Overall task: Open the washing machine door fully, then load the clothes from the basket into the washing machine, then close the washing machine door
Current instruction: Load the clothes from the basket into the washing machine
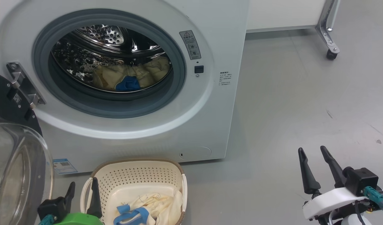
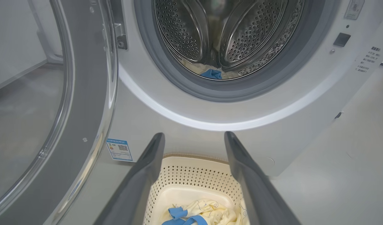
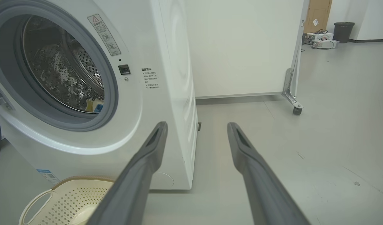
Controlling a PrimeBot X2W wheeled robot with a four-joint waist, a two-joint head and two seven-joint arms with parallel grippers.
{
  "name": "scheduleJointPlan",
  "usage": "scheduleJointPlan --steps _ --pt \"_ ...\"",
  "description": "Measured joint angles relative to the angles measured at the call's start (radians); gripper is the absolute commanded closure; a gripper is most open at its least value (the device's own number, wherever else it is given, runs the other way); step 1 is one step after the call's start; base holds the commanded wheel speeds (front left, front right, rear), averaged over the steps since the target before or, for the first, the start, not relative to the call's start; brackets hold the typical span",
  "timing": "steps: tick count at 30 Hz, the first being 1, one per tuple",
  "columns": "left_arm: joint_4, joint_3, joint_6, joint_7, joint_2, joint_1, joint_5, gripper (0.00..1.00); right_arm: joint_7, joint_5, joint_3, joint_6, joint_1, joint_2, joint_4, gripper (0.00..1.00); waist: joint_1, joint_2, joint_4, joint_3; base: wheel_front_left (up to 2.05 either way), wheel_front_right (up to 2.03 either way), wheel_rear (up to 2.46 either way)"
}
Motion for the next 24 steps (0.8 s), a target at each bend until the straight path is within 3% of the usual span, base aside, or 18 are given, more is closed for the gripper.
scheduleJointPlan --steps 24 --pt "-0.095 -0.009 0.022 0.000 0.000 0.088 -0.023 0.00 0.000 0.000 0.012 0.000 0.002 -0.004 0.000 0.00 0.0000 0.0000 0.019 -0.017 0.00 0.00 0.00"
